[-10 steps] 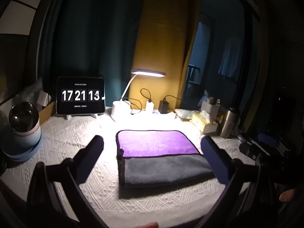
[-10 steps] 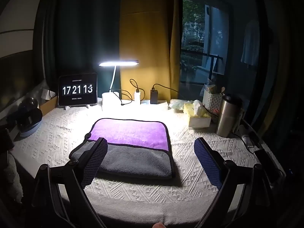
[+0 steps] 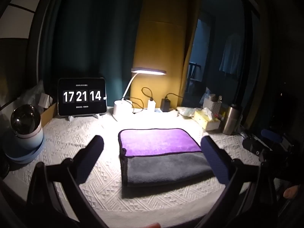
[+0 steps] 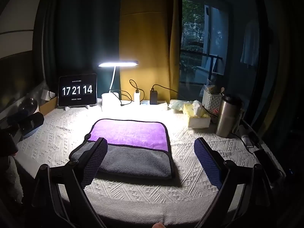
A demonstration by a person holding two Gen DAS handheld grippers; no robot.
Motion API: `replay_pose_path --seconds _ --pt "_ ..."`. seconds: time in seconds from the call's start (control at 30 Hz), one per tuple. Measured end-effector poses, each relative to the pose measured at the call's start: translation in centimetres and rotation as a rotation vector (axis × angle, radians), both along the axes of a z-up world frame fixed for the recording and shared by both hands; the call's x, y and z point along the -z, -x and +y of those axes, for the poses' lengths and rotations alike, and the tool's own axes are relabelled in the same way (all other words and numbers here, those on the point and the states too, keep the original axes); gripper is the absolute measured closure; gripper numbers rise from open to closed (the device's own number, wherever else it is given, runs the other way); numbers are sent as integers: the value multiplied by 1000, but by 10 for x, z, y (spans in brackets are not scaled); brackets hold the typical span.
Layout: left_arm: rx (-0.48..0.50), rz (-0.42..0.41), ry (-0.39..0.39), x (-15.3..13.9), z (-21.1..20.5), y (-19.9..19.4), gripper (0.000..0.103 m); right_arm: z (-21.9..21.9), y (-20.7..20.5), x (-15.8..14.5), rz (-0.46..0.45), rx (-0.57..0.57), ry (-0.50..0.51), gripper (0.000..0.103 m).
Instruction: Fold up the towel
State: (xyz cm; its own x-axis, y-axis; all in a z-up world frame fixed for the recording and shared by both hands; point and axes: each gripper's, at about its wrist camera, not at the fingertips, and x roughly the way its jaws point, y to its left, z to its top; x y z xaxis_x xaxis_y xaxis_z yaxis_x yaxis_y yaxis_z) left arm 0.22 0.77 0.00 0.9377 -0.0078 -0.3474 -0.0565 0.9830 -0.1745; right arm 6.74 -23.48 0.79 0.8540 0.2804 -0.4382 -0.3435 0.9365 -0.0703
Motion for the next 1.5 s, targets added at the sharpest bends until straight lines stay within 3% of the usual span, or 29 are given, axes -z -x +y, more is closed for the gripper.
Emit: replay_pose_path --seconds 1.5 --pt "24 14 -7 6 -13 -2 0 -4 -1 2 3 8 -2 8"
